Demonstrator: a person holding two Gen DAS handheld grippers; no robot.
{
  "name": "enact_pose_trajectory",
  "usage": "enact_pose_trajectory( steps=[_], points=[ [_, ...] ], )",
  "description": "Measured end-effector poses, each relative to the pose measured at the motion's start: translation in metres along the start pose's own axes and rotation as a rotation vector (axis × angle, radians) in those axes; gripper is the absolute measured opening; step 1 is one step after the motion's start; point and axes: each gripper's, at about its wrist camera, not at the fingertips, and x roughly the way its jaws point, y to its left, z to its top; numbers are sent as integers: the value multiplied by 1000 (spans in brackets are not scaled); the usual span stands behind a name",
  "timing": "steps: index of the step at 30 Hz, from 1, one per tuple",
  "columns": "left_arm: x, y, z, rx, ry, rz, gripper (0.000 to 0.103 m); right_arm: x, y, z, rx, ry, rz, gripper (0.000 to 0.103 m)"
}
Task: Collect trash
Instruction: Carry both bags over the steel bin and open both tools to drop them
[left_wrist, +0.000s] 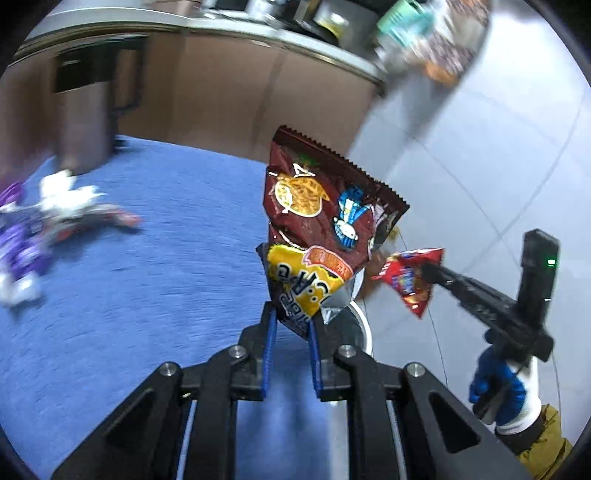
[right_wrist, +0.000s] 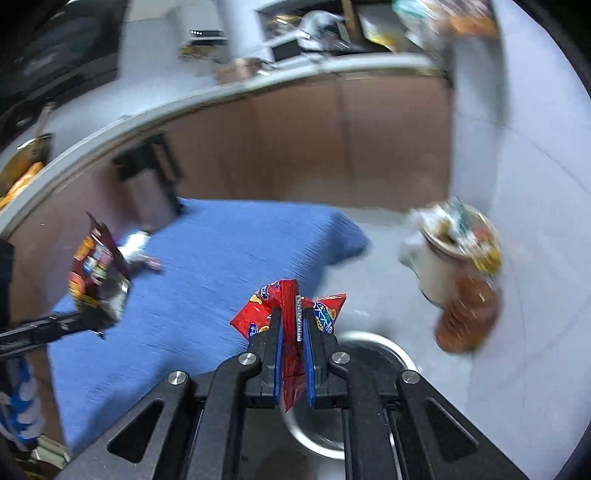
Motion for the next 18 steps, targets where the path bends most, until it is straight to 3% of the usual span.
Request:
enact_pose_trajectory(
  steps=[7,14,15,18],
  points=[
    [96,-63,7,132,149,7,15,61,-65,-37,119,121,-60,10],
    [166,-88,8,174,228,55,18,116,-104,-64,182,218,-85,12],
    [173,-90,7,174,238,60,20,121,-109,-67,184,229,-92,12],
    [188,-96,7,155,264,45,37,131,-119,-75,196,256,-116,26]
  ],
)
